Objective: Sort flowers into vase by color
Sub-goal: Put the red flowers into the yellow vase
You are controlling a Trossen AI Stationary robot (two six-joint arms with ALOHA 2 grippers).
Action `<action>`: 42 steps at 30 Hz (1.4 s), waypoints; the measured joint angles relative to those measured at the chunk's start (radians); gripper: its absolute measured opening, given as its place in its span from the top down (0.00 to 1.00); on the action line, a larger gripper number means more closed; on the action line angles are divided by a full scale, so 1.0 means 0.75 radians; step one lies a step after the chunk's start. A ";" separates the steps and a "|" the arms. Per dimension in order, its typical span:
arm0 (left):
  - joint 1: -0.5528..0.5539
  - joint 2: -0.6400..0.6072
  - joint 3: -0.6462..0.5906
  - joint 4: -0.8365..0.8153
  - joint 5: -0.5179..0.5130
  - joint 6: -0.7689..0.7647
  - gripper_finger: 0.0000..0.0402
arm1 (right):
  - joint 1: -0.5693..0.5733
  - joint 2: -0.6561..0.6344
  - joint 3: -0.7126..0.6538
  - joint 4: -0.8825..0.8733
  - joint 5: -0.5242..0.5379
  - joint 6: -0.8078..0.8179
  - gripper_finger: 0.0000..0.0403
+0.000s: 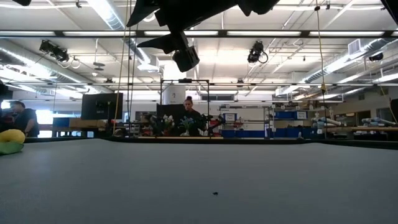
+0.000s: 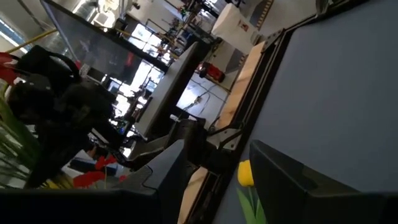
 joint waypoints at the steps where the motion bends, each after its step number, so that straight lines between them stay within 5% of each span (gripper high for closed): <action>1: 0.000 0.000 -0.008 -0.002 0.005 -0.002 0.99 | 0.000 0.000 0.000 0.000 0.000 0.000 0.55; 11: -0.027 0.094 -0.165 0.461 0.013 -0.201 0.99 | 0.004 0.000 0.000 0.002 0.007 0.011 0.55; 19: -0.298 0.340 -0.174 0.621 0.024 -0.170 0.99 | 0.004 0.000 0.000 0.006 0.010 0.018 0.55; 28: -0.672 0.405 -0.174 0.543 -0.341 -0.006 0.99 | 0.014 0.000 0.000 0.002 0.055 0.036 0.55; 42: -0.780 0.198 -0.174 0.321 -0.540 -0.146 0.99 | 0.021 -0.001 0.000 -0.012 0.011 0.021 0.55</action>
